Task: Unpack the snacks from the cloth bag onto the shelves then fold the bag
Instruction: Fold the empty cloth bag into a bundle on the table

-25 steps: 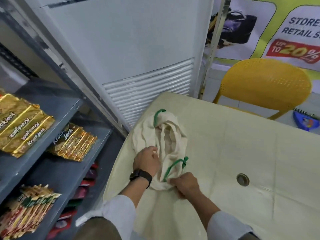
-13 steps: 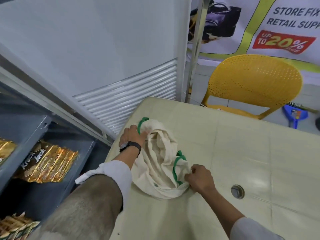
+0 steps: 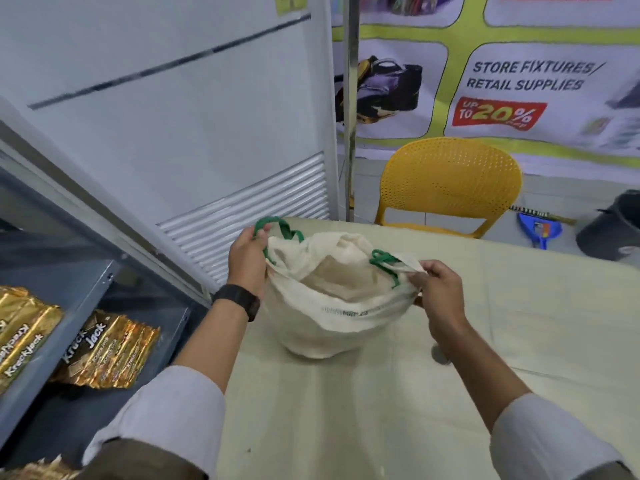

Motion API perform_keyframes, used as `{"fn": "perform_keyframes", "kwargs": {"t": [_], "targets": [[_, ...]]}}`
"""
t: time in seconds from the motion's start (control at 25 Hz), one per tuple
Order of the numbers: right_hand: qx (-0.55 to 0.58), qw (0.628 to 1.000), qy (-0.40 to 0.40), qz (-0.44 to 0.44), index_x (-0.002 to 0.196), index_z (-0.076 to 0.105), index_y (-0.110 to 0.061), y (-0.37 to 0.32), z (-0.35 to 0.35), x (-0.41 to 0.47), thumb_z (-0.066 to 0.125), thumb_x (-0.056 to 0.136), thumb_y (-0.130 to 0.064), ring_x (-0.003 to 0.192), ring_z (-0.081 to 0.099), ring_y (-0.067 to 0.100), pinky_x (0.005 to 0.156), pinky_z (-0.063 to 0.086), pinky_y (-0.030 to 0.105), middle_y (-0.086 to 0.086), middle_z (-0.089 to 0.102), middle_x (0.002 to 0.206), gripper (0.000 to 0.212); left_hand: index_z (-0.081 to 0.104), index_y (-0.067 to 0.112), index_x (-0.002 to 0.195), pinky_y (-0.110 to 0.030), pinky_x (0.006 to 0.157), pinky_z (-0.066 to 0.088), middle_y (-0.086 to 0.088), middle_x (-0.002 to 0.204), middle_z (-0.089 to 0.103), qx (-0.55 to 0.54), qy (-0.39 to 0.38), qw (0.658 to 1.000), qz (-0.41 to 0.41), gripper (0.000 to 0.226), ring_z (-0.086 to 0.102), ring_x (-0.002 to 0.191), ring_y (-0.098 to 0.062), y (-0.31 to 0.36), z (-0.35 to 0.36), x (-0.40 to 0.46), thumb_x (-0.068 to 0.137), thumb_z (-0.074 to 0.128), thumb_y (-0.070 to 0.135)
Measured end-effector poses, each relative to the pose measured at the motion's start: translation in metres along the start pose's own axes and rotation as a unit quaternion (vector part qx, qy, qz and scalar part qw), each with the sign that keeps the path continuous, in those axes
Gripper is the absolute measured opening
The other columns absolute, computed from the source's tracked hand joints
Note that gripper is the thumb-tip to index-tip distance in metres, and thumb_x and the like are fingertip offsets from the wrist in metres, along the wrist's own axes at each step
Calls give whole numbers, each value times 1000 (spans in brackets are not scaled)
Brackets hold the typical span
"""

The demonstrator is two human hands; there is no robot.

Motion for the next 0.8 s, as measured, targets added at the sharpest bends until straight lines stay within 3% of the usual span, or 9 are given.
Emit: {"fn": "perform_keyframes", "kwargs": {"t": [0.08,0.16,0.24,0.32,0.4,0.56,0.64,0.72,0.8], "targets": [[43,999,11,-31,70,71,-21,-34,-23,-34,59,76,3,65,61,23,57,52,37,1,68,68,28,69,15,96,-30,71,59,-3,82,68,-53,-72,996,-7,17,65,74,-20,44,18,-35,103,54,18],[77,995,14,-61,69,68,-16,-47,-47,-79,58,72,4,64,56,22,56,50,36,5,62,67,23,67,13,102,-46,89,56,-10,95,65,-24,-168,985,39,5,64,90,-30,80,30,-74,97,64,15],[95,993,11,-72,76,59,2,-27,-67,-117,60,75,8,67,47,24,60,44,42,12,51,71,6,68,19,105,-39,86,59,-3,101,70,70,-243,958,132,27,66,93,-25,99,35,-106,86,72,1],[94,994,23,-57,74,58,2,13,-79,-156,63,80,13,66,44,24,60,41,42,12,49,69,13,71,34,101,-22,78,57,12,98,73,176,-320,909,203,45,68,88,-8,94,34,-142,75,72,-2],[93,995,36,1,68,66,-13,65,-83,-189,66,79,14,64,55,22,58,50,38,9,59,67,29,67,43,97,-16,79,52,16,100,70,315,-369,843,234,48,64,87,3,55,29,-168,72,69,1],[-88,973,-14,213,94,65,-12,166,-101,-221,79,74,-6,85,65,29,69,53,38,12,70,96,26,65,33,111,-32,85,47,6,109,64,589,-335,686,265,46,60,103,-17,-75,-5,-191,79,61,0],[-196,947,-26,252,110,65,-14,185,-117,-219,82,74,-16,90,65,27,72,52,35,13,70,109,40,60,31,128,-36,97,45,4,125,60,637,-259,692,219,49,54,118,-22,-132,-39,-195,85,64,8],[-277,939,-1,201,111,66,-19,184,-131,-201,81,76,-23,95,66,26,81,52,33,7,70,109,38,58,29,130,-38,99,46,0,131,57,607,-155,765,150,46,52,121,-26,-177,-68,-201,87,70,17],[-336,934,-4,124,114,67,-20,173,-136,-171,77,81,-25,102,68,26,85,50,30,3,71,105,35,57,25,123,-41,92,50,-6,128,54,578,-51,812,62,45,54,118,-31,-216,-78,-213,82,77,26]]}}
Point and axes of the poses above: each hand's wrist, its own x-axis towards the middle knuckle, its own z-axis out of the palm, y = z × x, the point moved 1 cm from there along x, towards the middle knuckle
